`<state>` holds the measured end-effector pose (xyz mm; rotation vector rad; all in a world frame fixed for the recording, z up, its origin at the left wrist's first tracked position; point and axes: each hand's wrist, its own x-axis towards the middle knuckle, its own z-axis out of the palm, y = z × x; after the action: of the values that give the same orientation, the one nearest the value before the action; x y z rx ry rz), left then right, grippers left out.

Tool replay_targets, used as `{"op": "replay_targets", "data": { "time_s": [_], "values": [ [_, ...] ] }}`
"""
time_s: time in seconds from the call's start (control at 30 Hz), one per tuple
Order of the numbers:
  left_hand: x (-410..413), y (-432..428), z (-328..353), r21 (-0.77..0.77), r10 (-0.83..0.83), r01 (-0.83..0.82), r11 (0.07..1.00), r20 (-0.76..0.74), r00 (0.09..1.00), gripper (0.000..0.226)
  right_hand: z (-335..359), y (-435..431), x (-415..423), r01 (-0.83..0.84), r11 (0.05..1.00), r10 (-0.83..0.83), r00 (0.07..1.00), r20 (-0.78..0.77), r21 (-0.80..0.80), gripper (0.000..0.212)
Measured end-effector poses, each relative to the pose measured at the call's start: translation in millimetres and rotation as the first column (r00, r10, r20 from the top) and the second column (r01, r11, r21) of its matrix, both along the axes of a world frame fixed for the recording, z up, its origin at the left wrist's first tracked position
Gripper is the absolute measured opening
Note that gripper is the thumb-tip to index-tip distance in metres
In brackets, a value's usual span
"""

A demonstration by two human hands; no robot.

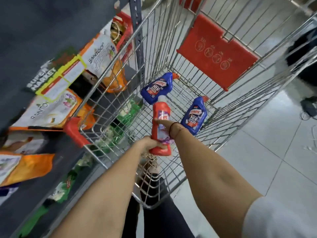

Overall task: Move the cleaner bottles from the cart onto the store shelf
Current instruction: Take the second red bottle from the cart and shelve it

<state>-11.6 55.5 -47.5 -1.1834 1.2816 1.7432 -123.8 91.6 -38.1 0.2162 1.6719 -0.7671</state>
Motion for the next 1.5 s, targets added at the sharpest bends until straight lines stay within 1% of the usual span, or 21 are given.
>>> {"op": "replay_targets", "data": {
  "time_s": [0.1, 0.17, 0.23, 0.3, 0.37, 0.47, 0.57, 0.63, 0.7, 0.73, 0.83, 0.9, 0.97, 1.03, 1.1, 1.13, 1.23, 1.33, 1.4, 1.43, 1.5],
  "values": [
    [10.1, -14.4, 24.5, -0.065, 0.024, -0.027, 0.997, -0.049, 0.999, 0.054, 23.0, 2.6, 9.2, 0.145, 0.981, -0.139, 0.989, 0.057, -0.128, 0.017],
    [18.7, -26.4, 51.7, -0.124, 0.016, -0.03, 0.992, -0.108, 0.994, 0.053, 43.6, 2.0, 14.5, 0.173, 0.965, -0.18, 0.983, -0.02, -0.195, 0.016],
    [28.2, -39.6, 77.3, -0.179, -0.012, -0.019, 0.984, -0.17, 0.985, 0.058, 67.0, -1.0, 16.9, 0.147, 0.953, -0.18, 0.978, -0.103, -0.265, 0.021],
    [41.0, -53.8, 101.1, -0.257, -0.019, -0.044, 0.965, -0.24, 0.971, 0.048, 95.2, -9.5, 21.6, 0.106, 0.931, -0.172, 0.971, -0.165, -0.348, 0.026],
    [57.7, -67.3, 128.6, -0.343, 0.004, -0.117, 0.932, -0.315, 0.949, 0.044, 130.8, -19.0, 30.8, 0.044, 0.895, -0.166, 0.957, -0.24, -0.444, 0.025],
    [80.6, -81.7, 174.4, -0.394, 0.046, -0.258, 0.882, -0.474, 0.879, 0.043, 185.9, -35.5, 47.1, -0.038, 0.818, -0.185, 0.927, -0.326, -0.574, 0.028],
    [110.0, -94.1, 221.5, -0.438, 0.048, -0.386, 0.812, -0.608, 0.792, 0.044, 241.7, -54.5, 73.8, -0.136, 0.745, -0.194, 0.892, -0.407, -0.653, 0.034],
    [130.9, -101.7, 245.3, -0.443, 0.044, -0.446, 0.778, -0.669, 0.741, 0.05, 275.5, -66.7, 93.5, -0.188, 0.679, -0.205, 0.879, -0.43, -0.709, 0.027],
    [160.0, -108.8, 268.4, -0.482, 0.029, -0.505, 0.716, -0.702, 0.711, 0.058, 303.6, -82.8, 119.5, -0.257, 0.596, -0.203, 0.869, -0.452, -0.761, 0.021],
    [173.7, -111.4, 277.8, -0.509, 0.024, -0.538, 0.672, -0.711, 0.703, 0.064, 315.3, -89.6, 132.6, -0.294, 0.56, -0.2, 0.86, -0.47, -0.774, 0.022],
    [231.1, -120.9, 304.7, -0.617, 0.033, -0.632, 0.469, -0.703, 0.711, 0.08, 339.1, -119.4, 183.0, -0.402, 0.45, -0.162, 0.841, -0.516, -0.797, 0.035],
    [271.1, -127.4, 315.4, -0.679, 0.044, -0.647, 0.347, -0.677, 0.735, 0.073, 348.5, -136.8, 223.3, -0.479, 0.393, -0.125, 0.818, -0.562, -0.785, 0.045],
    [311.0, -133.9, 319.7, -0.702, 0.081, -0.666, 0.254, -0.671, 0.737, 0.066, 352.2, -151.2, 266.0, -0.541, 0.343, -0.089, 0.795, -0.6, -0.768, 0.045],
    [351.9, -135.9, 318.9, -0.708, 0.122, -0.683, 0.176, -0.673, 0.729, 0.082, 351.7, -161.8, 310.4, -0.593, 0.302, -0.06, 0.77, -0.636, -0.746, 0.045],
    [376.5, -136.3, 313.0, -0.699, 0.165, -0.699, 0.149, -0.68, 0.715, 0.1, 347.3, -168.7, 338.4, -0.635, 0.295, -0.038, 0.739, -0.673, -0.714, 0.047],
    [394.0, -135.9, 310.0, -0.677, 0.203, -0.723, 0.139, -0.695, 0.69, 0.1, 346.0, -172.0, 356.9, -0.66, 0.276, -0.017, 0.723, -0.69, -0.699, 0.048],
    [430.2, -134.4, 300.5, -0.588, 0.285, -0.804, 0.09, -0.758, 0.587, 0.085, 339.9, -177.8, 397.6, -0.722, 0.219, 0.036, 0.678, -0.734, -0.656, 0.052],
    [460.2, -136.7, 288.8, -0.576, 0.355, -0.817, 0.031, -0.758, 0.548, 0.073, 333.8, -182.9, 432.3, -0.765, 0.18, 0.083, 0.639, -0.765, -0.619, 0.057],
    [475.7, -139.7, 277.4, -0.541, 0.397, -0.841, 0.017, -0.769, 0.502, 0.072, 328.5, -183.0, 447.1, -0.783, 0.166, 0.101, 0.619, -0.779, -0.6, 0.06],
    [480.8, -138.6, 271.8, -0.486, 0.423, -0.874, 0.024, -0.787, 0.449, 0.071, 325.1, -181.7, 452.5, -0.788, 0.164, 0.119, 0.613, -0.781, -0.594, 0.061],
    [505.6, -141.2, 258.1, -0.478, 0.465, -0.878, 0.012, -0.775, 0.428, 0.067, 317.4, -183.7, 476.9, -0.785, 0.146, 0.191, 0.619, -0.762, -0.602, 0.062]
  ]
}}
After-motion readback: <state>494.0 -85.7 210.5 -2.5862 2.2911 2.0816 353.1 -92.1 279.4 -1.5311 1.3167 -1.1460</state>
